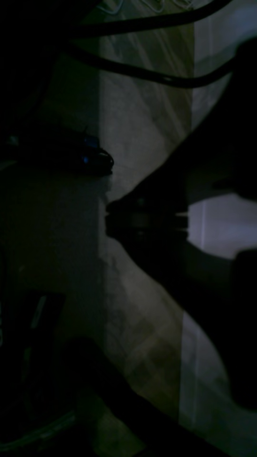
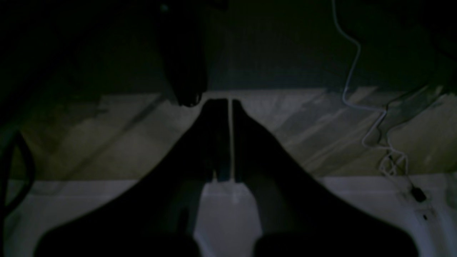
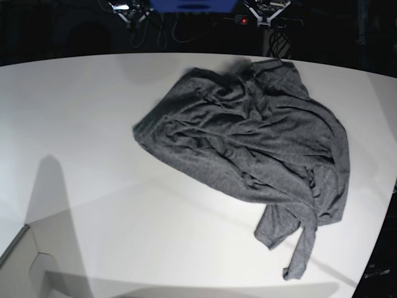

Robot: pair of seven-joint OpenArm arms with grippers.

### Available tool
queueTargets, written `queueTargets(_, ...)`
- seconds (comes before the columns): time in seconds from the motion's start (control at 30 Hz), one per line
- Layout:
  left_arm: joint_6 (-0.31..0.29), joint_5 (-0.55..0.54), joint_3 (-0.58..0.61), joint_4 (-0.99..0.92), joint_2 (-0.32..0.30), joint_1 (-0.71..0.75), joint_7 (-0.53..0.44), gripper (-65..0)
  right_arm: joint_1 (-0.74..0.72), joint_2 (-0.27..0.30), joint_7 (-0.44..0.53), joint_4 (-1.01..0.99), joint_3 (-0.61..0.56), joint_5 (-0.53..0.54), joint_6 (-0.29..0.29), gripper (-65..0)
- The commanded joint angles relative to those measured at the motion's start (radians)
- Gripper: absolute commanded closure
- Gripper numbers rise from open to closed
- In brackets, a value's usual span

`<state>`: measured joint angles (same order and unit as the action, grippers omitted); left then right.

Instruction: Layout the t-shirt on the table in an organized manner, then fold the t-shirt properly

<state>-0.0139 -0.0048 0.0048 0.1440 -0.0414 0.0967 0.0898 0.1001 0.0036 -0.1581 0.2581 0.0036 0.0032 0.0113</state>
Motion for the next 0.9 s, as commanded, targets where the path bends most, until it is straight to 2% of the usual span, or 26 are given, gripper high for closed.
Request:
queueTargets(0.0, 0.012, 0.002, 0.002, 0.003, -0.002, 0.004, 0.001, -0.1, 0.005, 0.003, -0.004, 0.002, -0.001, -0.006, -0.017, 0.0)
queueTargets(0.87, 0.012, -0.001, 0.002, 0.003, -0.016, 0.008, 0.001, -0.1, 0.005, 0.017, -0.001, 0.002, -0.001, -0.006, -0.017, 0.0)
